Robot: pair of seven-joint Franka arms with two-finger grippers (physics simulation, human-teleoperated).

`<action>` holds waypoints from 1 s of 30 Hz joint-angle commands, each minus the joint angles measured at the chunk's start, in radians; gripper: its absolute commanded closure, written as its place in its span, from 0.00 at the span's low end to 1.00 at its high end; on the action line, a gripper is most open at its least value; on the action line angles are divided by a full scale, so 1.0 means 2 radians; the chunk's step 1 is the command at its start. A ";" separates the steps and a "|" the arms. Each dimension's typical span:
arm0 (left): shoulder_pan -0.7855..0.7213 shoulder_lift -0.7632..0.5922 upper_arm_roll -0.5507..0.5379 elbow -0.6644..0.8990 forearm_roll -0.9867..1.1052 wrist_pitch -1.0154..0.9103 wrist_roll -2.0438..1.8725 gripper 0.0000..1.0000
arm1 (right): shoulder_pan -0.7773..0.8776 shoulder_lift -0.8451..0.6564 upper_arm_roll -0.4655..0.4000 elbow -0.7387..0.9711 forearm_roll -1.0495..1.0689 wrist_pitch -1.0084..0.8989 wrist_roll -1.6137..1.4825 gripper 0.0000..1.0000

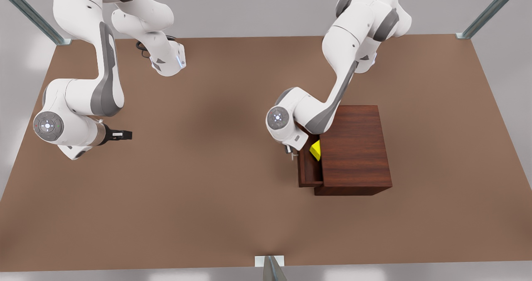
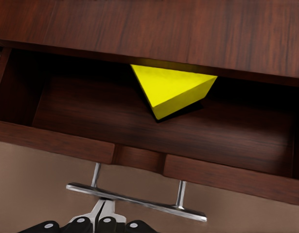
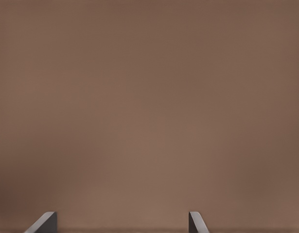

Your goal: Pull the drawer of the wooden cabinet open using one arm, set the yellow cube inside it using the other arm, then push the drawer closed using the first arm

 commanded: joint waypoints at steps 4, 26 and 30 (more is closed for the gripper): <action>0.009 -0.002 0.002 0.001 0.001 -0.022 0.062 1.00 | 0.000 -0.001 0.000 0.000 0.000 -0.001 -0.001 0.00; 0.011 -0.002 0.051 0.022 0.000 -0.077 0.142 1.00 | 0.000 -0.001 0.000 0.000 0.000 0.000 0.000 0.00; 0.028 -0.060 0.051 0.041 -0.026 -0.171 0.301 0.66 | 0.000 -0.001 0.000 0.000 0.000 -0.001 -0.001 0.00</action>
